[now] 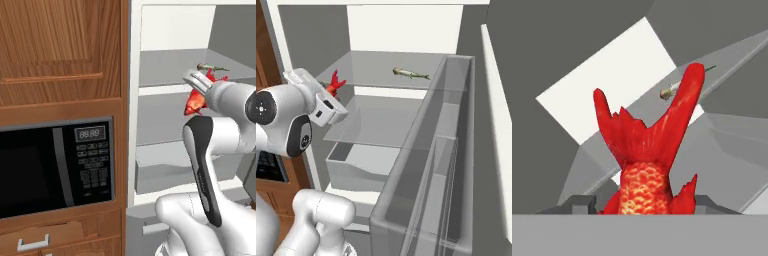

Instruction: Place the fish on the counter behind the older fish on the same shelf of the fridge to maintain FIFO order. Close the fridge door when finished.

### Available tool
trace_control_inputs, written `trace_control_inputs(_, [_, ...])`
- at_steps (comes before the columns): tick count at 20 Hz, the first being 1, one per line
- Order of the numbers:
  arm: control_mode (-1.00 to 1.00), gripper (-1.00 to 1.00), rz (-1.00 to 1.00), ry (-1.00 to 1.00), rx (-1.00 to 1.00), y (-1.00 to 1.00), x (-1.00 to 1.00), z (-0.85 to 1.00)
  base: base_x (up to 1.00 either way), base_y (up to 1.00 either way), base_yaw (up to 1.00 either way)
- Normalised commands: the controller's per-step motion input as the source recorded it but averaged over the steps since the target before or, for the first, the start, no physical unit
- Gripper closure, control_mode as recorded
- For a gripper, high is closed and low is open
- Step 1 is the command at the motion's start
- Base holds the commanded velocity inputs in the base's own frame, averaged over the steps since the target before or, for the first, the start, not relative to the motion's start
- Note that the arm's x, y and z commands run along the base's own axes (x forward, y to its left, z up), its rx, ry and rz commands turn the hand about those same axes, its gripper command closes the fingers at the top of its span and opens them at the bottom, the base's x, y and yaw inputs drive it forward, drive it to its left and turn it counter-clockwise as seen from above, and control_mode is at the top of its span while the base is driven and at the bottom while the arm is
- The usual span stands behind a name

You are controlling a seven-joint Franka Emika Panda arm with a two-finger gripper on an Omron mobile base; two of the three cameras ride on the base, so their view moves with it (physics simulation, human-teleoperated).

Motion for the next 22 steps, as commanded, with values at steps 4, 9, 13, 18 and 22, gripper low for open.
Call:
trace_control_inputs(4, [-1.0, 1.0, 0.01, -0.03, 0.08, 0.0, 0.58, 0.47, 0.0, 0.0, 0.0])
trace_control_inputs(9, [-1.0, 1.0, 0.0, 0.03, 0.1, 0.0, 0.75, 0.32, 0.0, 0.0, 0.0])
trace_control_inputs(13, [-1.0, 1.0, 0.0, 0.04, 0.03, -0.03, 0.7, 0.1, 0.0, 0.0, 0.0])
trace_control_inputs(18, [-1.0, 1.0, 0.0, 0.0, 0.0, -0.09, 0.6, 0.0, 0.0, 0.0, 0.0])
trace_control_inputs(22, [-1.0, 1.0, 0.02, 0.0, 0.03, -0.19, 0.59, 0.0, 0.0, 0.0, 0.0])
